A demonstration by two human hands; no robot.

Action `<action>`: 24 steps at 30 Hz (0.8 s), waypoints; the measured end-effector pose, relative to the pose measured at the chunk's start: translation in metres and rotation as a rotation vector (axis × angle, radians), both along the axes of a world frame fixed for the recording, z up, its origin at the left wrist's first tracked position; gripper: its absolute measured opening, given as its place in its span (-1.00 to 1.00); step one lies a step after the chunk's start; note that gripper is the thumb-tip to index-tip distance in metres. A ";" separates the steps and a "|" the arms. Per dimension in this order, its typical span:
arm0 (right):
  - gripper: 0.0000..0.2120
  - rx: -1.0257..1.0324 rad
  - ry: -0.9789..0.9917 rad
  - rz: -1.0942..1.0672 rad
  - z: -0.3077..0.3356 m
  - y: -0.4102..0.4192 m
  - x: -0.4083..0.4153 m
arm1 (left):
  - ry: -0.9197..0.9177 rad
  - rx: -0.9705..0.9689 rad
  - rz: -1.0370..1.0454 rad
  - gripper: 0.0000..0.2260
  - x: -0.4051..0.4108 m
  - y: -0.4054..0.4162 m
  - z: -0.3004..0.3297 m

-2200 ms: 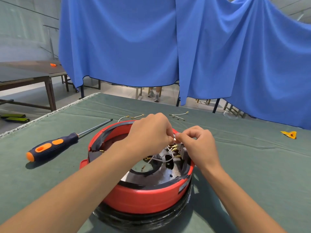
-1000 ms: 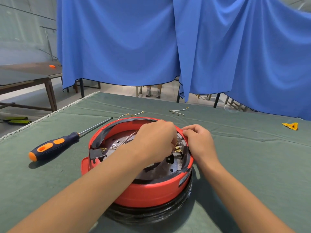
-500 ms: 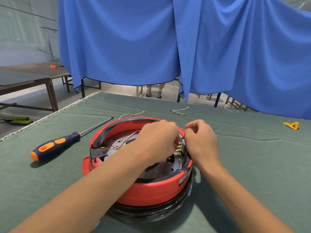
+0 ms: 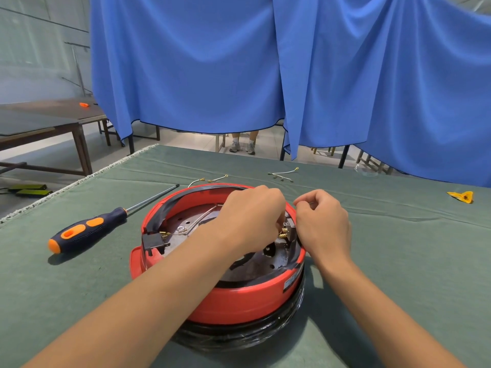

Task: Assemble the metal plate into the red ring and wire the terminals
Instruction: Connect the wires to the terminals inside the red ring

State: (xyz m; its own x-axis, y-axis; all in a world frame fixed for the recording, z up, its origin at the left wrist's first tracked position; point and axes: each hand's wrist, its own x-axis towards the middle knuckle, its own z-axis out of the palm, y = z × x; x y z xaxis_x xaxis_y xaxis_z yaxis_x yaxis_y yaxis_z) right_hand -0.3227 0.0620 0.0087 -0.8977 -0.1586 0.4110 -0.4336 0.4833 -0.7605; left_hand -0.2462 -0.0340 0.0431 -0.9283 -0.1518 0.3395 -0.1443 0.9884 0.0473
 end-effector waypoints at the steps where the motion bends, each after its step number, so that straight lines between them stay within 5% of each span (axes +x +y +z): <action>1: -0.84 0.001 0.001 0.002 0.000 0.000 0.000 | 0.001 0.017 0.007 -0.94 0.000 0.000 0.000; 14: -0.87 -0.019 -0.021 0.083 -0.002 -0.001 -0.003 | -0.025 0.182 -0.021 -0.83 0.006 -0.003 -0.004; 20: -0.92 -0.031 -0.044 0.142 -0.005 -0.001 -0.008 | 0.135 0.228 -0.043 -0.78 0.005 -0.009 -0.005; 24: -0.91 -0.022 -0.056 0.159 -0.004 0.000 -0.016 | 0.003 0.273 -0.098 -0.71 0.001 -0.018 -0.007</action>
State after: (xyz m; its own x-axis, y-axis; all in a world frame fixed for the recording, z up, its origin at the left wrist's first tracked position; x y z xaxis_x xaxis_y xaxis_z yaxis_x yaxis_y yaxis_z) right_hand -0.3382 0.0620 0.0046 -0.8835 -0.2923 0.3660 -0.4600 0.3945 -0.7955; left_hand -0.2450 -0.0517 0.0363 -0.9421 -0.1480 0.3010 -0.0486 0.9481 0.3142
